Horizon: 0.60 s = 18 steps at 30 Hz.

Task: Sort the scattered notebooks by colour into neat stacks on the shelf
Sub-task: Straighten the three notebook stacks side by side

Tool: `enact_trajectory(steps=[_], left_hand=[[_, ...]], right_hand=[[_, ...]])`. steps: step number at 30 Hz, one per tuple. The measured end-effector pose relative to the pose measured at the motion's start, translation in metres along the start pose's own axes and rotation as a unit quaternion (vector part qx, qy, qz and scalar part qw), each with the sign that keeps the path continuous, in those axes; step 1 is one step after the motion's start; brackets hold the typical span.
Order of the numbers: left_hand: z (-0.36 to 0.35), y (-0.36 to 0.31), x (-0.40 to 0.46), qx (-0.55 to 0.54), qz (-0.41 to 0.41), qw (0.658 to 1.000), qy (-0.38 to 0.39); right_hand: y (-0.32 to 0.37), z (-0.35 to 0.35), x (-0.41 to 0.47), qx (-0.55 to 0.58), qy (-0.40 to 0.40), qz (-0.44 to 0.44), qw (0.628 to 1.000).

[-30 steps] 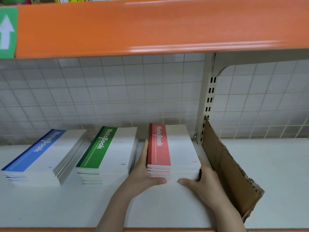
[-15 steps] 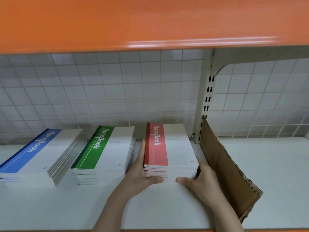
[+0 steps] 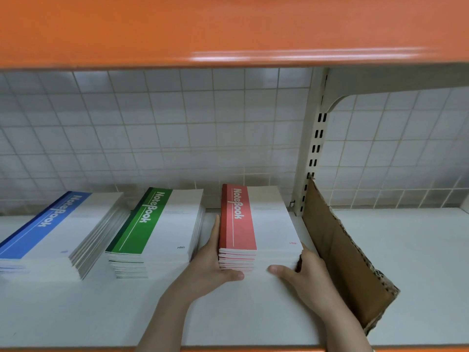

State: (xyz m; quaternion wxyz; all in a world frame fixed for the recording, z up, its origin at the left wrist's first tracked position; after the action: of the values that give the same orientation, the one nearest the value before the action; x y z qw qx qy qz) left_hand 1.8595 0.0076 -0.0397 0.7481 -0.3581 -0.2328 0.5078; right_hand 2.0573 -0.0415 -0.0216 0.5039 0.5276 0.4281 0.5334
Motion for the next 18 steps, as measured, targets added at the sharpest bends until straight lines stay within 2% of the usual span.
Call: enact_trajectory(steps=[10,18], left_hand=[[0.0001,-0.0041,-0.0031,-0.009,0.016,1.0,0.009],[-0.0014,-0.0013,-0.0011,0.006,0.016,1.0,0.0]], right_hand=[[-0.0045,-0.0022,0.0015,0.03,0.011,-0.025,0.999],[-0.0003,-0.0004,0.0035,-0.033,-0.001,0.003,0.999]])
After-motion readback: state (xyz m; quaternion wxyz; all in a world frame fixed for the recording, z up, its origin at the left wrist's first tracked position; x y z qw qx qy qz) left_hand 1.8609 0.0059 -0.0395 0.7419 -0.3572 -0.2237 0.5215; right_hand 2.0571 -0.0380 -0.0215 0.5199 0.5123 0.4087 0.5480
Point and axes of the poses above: each hand's wrist, its own x-axis towards the middle knuckle, its own z-axis out of the back of the hand, y = z × x, the point moved 8 cm from there along x, towards the middle knuckle, and after that the axes turned 14 degrees about x, right-handed, at the moved point
